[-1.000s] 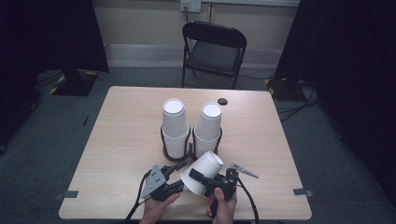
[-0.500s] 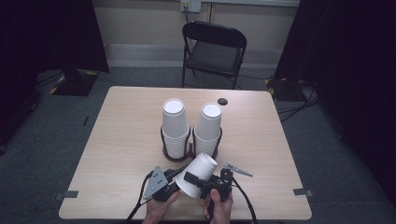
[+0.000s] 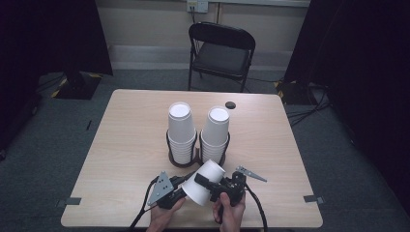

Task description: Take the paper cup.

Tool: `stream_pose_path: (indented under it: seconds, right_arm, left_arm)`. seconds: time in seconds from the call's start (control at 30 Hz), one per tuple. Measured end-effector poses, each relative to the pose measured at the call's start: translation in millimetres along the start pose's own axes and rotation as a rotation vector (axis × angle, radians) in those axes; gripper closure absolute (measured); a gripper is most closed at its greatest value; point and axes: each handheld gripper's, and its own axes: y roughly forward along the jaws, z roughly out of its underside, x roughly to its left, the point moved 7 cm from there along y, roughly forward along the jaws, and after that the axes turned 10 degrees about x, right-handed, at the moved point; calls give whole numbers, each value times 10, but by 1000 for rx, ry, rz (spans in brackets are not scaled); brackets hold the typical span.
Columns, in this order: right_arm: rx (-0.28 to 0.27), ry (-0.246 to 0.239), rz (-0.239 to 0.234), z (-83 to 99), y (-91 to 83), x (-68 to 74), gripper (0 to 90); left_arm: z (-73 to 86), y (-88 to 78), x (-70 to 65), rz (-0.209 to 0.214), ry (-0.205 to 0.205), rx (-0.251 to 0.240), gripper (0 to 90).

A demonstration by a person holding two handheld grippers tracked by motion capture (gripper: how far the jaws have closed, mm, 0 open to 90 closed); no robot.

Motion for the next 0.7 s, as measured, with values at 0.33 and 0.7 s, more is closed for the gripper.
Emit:
stream_pose_path:
  seconds: [0.33, 0.7]
  right_arm:
    - [-38, -32, 56, -155, -105, -55, 131]
    - [-73, -147, 194, -278, -175, -92, 133]
  left_arm:
    - [9, -54, 5, 56, -34, 26, 861]
    - [78, -115, 107, 34, -65, 97, 864]
